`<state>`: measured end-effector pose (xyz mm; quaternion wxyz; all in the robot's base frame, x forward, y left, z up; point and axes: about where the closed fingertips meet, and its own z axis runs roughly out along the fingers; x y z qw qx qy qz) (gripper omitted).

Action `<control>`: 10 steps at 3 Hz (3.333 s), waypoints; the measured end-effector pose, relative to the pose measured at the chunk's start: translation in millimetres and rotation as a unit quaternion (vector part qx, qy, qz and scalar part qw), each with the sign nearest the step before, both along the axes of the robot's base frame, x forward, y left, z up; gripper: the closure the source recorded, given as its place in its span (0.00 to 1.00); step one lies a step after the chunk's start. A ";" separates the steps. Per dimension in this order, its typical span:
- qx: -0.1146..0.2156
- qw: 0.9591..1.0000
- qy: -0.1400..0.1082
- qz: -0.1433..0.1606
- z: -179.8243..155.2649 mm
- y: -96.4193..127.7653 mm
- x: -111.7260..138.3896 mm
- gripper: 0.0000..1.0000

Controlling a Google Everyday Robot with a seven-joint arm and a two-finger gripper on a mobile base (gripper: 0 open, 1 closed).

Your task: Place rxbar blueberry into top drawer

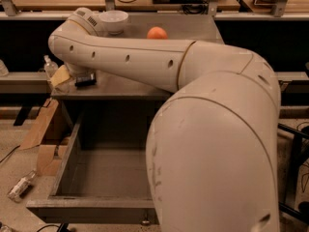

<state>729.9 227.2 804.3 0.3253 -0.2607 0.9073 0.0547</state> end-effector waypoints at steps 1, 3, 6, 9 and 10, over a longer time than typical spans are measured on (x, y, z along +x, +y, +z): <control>0.000 1.000 0.000 0.000 3.1 0.0 0.0 0.48; 0.000 1.000 0.000 0.000 24.9 0.0 0.0 1.00; 0.014 0.994 -0.107 0.006 104.2 -41.3 -30.3 1.00; 0.068 0.986 -0.131 0.074 48.7 -134.4 -143.4 1.00; 0.100 0.984 -0.100 0.105 -10.8 -136.0 -168.6 1.00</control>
Offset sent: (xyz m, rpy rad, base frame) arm 0.0000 0.0000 0.0023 0.0000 0.0000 0.0000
